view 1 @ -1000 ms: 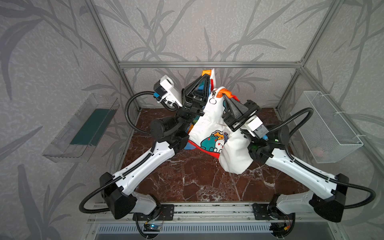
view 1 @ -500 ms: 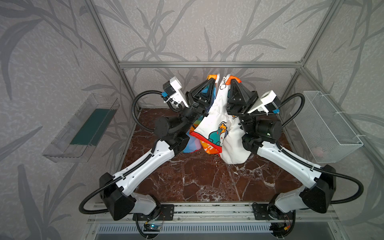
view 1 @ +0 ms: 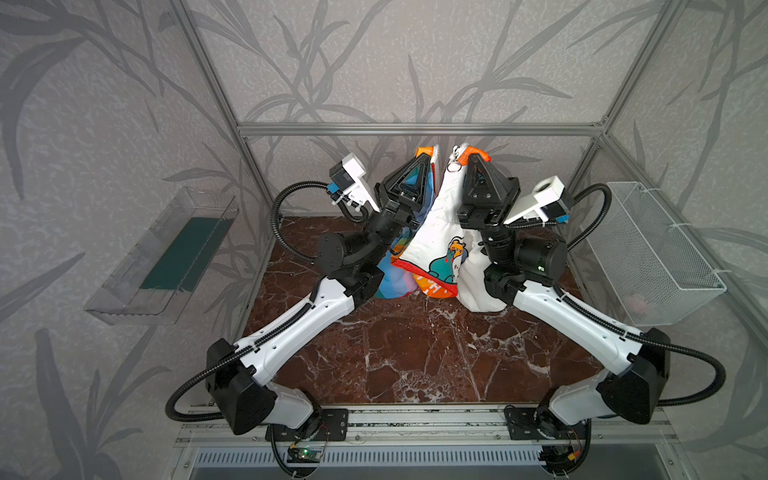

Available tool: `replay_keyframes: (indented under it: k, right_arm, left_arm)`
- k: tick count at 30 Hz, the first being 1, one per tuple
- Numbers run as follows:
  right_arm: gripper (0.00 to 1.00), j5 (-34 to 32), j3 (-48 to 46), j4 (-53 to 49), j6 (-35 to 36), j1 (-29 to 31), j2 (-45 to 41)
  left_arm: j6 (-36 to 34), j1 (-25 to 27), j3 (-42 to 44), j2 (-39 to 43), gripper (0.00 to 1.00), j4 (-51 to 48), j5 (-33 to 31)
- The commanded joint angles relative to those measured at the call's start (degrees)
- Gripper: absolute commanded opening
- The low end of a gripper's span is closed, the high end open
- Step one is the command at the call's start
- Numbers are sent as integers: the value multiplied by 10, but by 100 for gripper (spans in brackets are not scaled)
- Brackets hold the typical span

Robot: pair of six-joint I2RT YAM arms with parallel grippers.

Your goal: Zip up the jacket

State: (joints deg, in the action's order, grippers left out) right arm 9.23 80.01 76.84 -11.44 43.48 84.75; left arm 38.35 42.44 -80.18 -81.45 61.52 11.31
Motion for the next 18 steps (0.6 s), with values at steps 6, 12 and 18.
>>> replay_keyframes:
  k: [6,12,18]
  right_arm:
    - [0,48,10,8,44,-5,-18]
    - [0,64,9,-8,49,-5,-24]
    - [0,63,9,-6,42,-5,-25]
  left_arm:
    - [-28,7,-64,53,0,-81,-12]
    - [-71,28,-91,63,0,-164,-16]
    - [-130,59,-115,66,0,-240,-30]
